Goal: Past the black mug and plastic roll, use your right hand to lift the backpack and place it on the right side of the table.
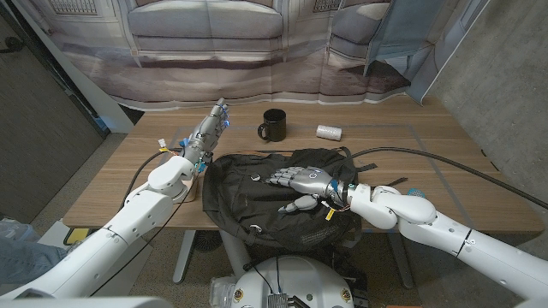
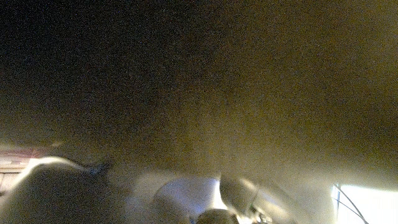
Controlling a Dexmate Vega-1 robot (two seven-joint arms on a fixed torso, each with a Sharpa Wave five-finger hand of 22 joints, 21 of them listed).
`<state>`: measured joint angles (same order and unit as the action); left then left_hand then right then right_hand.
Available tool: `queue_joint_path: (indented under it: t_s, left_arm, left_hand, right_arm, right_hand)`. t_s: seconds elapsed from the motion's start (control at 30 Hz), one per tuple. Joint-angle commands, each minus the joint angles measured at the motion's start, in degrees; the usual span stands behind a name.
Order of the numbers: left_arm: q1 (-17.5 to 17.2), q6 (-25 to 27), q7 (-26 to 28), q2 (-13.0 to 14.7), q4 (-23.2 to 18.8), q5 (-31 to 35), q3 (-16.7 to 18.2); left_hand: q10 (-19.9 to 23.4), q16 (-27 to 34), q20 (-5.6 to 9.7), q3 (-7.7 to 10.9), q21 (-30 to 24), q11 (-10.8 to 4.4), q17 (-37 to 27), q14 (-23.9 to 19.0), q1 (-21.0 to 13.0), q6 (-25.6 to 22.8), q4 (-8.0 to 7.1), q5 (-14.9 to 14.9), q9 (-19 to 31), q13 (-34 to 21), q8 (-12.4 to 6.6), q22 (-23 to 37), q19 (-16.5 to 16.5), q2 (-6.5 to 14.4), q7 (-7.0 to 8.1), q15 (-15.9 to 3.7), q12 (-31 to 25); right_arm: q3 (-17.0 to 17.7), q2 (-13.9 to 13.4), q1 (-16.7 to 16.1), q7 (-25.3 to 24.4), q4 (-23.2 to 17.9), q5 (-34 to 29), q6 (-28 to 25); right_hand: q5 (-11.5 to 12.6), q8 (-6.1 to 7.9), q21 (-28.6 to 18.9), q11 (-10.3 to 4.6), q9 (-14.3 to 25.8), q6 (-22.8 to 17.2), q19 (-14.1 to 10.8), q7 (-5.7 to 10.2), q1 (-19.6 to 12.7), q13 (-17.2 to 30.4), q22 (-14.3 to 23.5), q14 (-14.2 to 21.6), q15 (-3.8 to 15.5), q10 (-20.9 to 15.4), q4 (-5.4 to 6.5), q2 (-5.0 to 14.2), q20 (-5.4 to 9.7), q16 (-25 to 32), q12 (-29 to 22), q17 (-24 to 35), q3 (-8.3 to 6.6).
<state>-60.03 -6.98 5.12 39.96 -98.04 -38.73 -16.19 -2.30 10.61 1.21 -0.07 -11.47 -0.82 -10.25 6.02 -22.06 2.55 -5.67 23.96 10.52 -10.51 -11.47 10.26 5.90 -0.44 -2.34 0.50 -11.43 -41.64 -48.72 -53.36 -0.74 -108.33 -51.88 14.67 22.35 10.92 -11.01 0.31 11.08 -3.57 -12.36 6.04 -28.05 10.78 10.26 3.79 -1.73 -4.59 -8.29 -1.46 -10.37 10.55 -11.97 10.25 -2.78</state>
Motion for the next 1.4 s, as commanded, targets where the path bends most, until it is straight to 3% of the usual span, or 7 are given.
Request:
queue_joint_path:
  t_s: [0.03, 0.3, 0.53, 0.9, 1.03, 1.13, 1.4]
  left_arm:
    - [0.2, 0.5, 0.0, 0.1, 0.0, 0.0, -0.2]
    - [0.3, 0.2, 0.0, -0.1, 0.3, 0.0, -0.2]
    - [0.2, -0.4, -0.2, -0.5, 0.9, -0.2, -0.2]
    - [0.1, -0.8, -0.5, -0.5, 1.1, -0.5, 0.0]
    - [0.2, -0.9, -0.6, -0.6, 1.1, -0.5, 0.0]
    - [0.1, -1.0, -0.4, -0.7, 1.1, -0.5, 0.0]
    - [0.1, -1.0, -0.5, -0.6, 1.0, -0.5, 0.0]
  left_hand:
    - [-0.4, 0.1, -0.14, -0.34, 0.2, -0.24, -0.2, 0.4, -0.2, -0.1, -0.29, 0.4, 0.2, -0.1, 0.20, 0.1, 0.5, 0.4, 0.13, 0.16, 0.0]
    - [-0.3, 0.1, -0.30, -0.45, 0.2, -0.32, -0.2, 0.4, -0.3, -0.1, -0.30, 0.4, 0.2, -0.1, 0.20, 0.1, 0.8, 0.5, 0.18, 0.14, 0.0]
    - [-0.3, 0.1, -0.42, -0.54, 0.2, -0.42, -0.3, 0.4, -0.3, -0.2, -0.32, 0.4, 0.2, -0.1, 0.18, 0.1, 0.8, 0.5, 0.17, 0.23, 0.0]
    - [-0.4, 0.1, -0.58, -0.69, 0.2, -0.53, -0.3, 0.4, -0.3, -0.1, -0.35, 0.4, 0.2, -0.1, 0.19, 0.1, 0.9, 0.6, 0.31, 0.28, 0.0]
    - [-0.4, 0.1, -0.71, -0.75, 0.3, -0.53, -0.3, 0.4, -0.3, -0.2, -0.36, 0.4, 0.2, -0.1, 0.18, 0.1, 1.0, 0.6, 0.36, 0.24, 0.0]
    - [-0.4, 0.1, -0.57, -0.81, 0.2, -0.25, -0.3, 0.4, -0.3, -0.2, -0.37, 0.4, 0.2, -0.1, 0.17, 0.1, 1.0, 0.6, 0.30, 0.26, 0.0]
    - [-0.5, 0.1, -0.17, -0.96, 0.2, -0.04, -0.3, 0.4, -0.3, -0.3, -0.40, 0.4, 0.2, -0.1, 0.14, 0.1, 1.0, 0.7, 0.20, 0.29, 0.0]
  right_arm:
    - [-1.3, 0.3, 0.9, -0.6, 2.1, -0.7, -0.4]
    - [-2.1, 0.6, 1.9, -2.2, 3.5, -1.3, 0.5]
    - [-2.6, 0.7, 2.3, -4.5, 4.5, -2.3, 1.1]
    - [-3.2, 0.9, 2.8, -7.3, 5.9, -2.9, 1.8]
    - [-3.5, 1.0, 3.0, -7.8, 6.2, -3.1, 1.8]
    - [-3.6, 1.2, 3.1, -7.9, 6.4, -3.1, 1.8]
    - [-4.0, 1.7, 3.5, -8.9, 7.2, -3.2, 1.8]
  right_hand:
    - [0.7, 0.65, -0.6, -0.26, 0.1, -0.4, -1.0, 0.29, -1.3, 0.3, 0.3, 0.7, 1.01, -0.3, -0.50, -0.01, -0.49, 0.4, -0.3, 0.3, -0.28]
    - [1.4, 1.31, -1.8, -0.26, 0.2, -2.2, -4.6, 0.76, -3.9, 0.4, 0.4, 2.6, 2.33, -0.2, -0.99, -0.02, 0.32, 1.0, -0.4, 0.4, -0.90]
    - [2.2, 1.75, -3.6, -1.82, 0.3, -4.1, -10.6, 1.30, -8.5, 0.7, 0.8, 6.6, 4.43, -4.0, -1.09, 0.44, 3.79, 1.8, -2.0, 0.7, -2.12]
    - [2.7, 2.35, -7.9, -3.85, 0.3, -8.4, -22.4, 1.89, -16.5, 0.8, 1.5, 18.1, 8.59, -9.7, -1.11, 1.44, 12.66, 4.3, -3.9, 1.7, -4.34]
    - [2.5, 2.52, -8.9, -4.44, 0.3, -9.8, -24.8, 2.27, -18.6, 0.8, 1.7, 20.8, 10.24, -12.1, -1.07, 1.85, 14.71, 4.9, -4.7, 2.2, -4.95]
    - [2.2, 2.64, -10.1, -5.50, 0.3, -11.1, -27.1, 2.73, -20.7, 0.8, 1.9, 23.8, 11.47, -15.4, -0.96, 2.30, 17.69, 5.6, -5.8, 2.7, -5.48]
    - [1.5, 3.15, -13.0, -5.53, 0.3, -14.5, -32.2, 3.87, -25.9, 0.8, 2.5, 31.4, 13.60, -19.7, -1.31, 3.89, 21.84, 7.4, -7.0, 3.6, -7.04]
